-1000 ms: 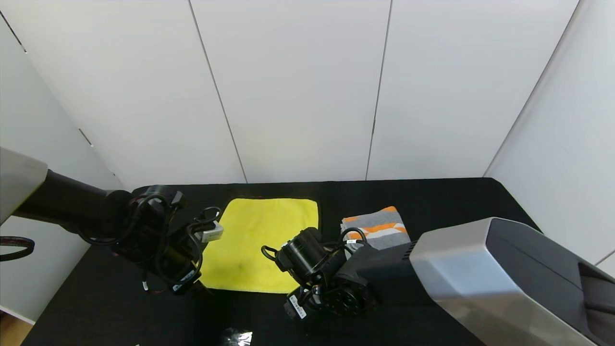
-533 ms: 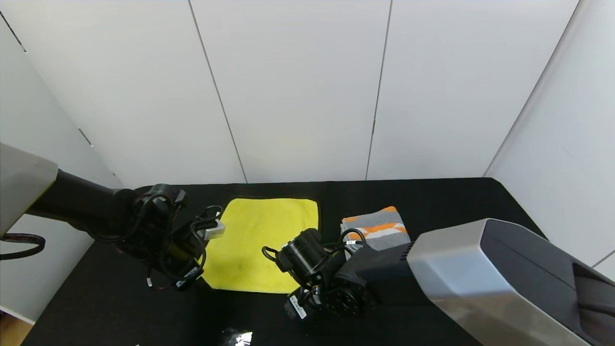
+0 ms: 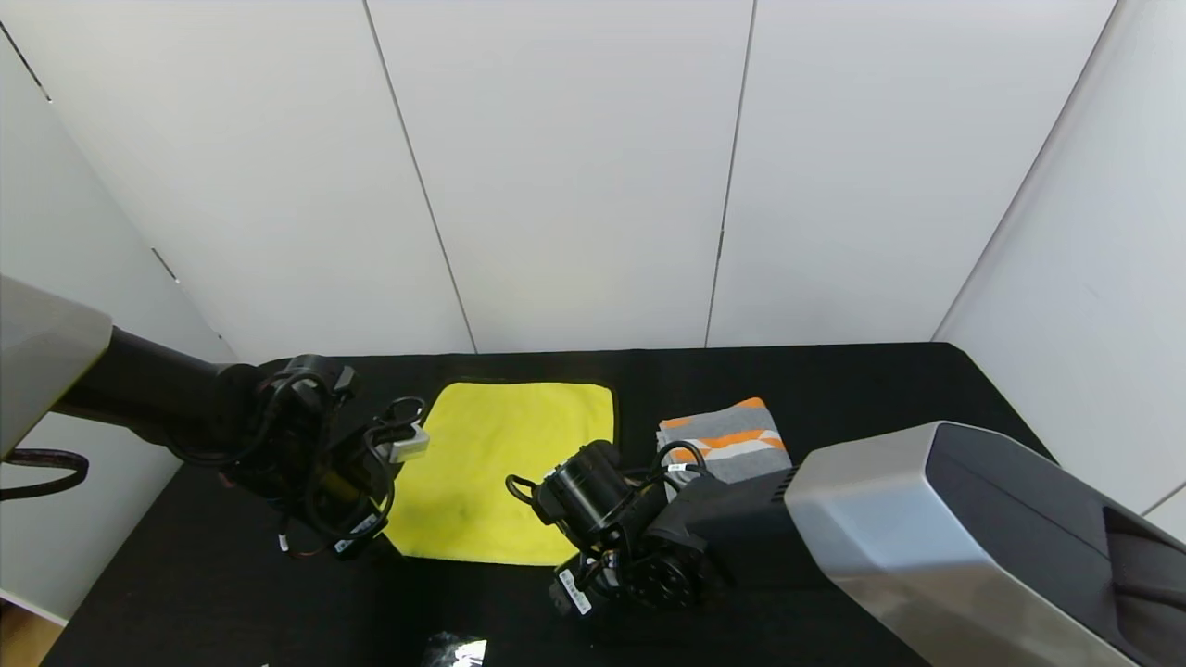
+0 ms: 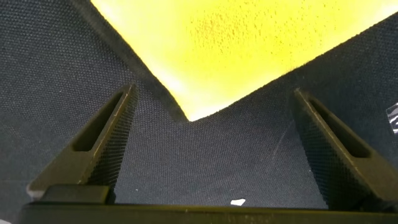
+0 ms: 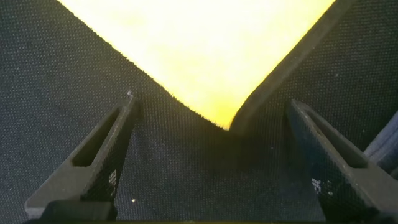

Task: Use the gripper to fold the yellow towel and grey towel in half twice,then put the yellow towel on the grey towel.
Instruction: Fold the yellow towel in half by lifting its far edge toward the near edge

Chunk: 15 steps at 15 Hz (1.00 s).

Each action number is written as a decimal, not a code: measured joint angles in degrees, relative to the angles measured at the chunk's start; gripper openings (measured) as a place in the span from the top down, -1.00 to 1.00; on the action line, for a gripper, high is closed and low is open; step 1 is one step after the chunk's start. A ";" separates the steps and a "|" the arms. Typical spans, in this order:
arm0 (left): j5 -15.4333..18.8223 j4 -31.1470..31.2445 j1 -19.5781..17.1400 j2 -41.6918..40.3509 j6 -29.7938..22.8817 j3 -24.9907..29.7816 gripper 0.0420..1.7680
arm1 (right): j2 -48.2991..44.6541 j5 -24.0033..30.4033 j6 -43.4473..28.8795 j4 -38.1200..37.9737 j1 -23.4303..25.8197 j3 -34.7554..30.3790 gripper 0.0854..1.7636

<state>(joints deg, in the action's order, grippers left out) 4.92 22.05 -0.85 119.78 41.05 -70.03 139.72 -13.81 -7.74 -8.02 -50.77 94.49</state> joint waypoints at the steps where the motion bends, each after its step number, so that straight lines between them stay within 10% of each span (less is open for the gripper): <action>1: 0.00 0.00 -0.02 0.01 0.00 0.02 -0.94 | 0.00 0.02 -0.24 0.01 0.01 0.05 -0.94; 13: -1.95 -0.11 0.00 1.83 -0.18 0.39 -0.94 | 0.02 0.02 -0.60 -0.05 -0.10 0.09 -0.94; 15: -1.95 -0.13 0.00 2.02 -0.40 0.30 -0.59 | 0.00 0.02 -0.60 -0.10 -0.10 0.09 -0.94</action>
<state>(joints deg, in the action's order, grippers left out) 2.97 21.92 -0.85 121.81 40.64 -69.73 139.72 -13.79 -8.34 -8.12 -50.87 94.57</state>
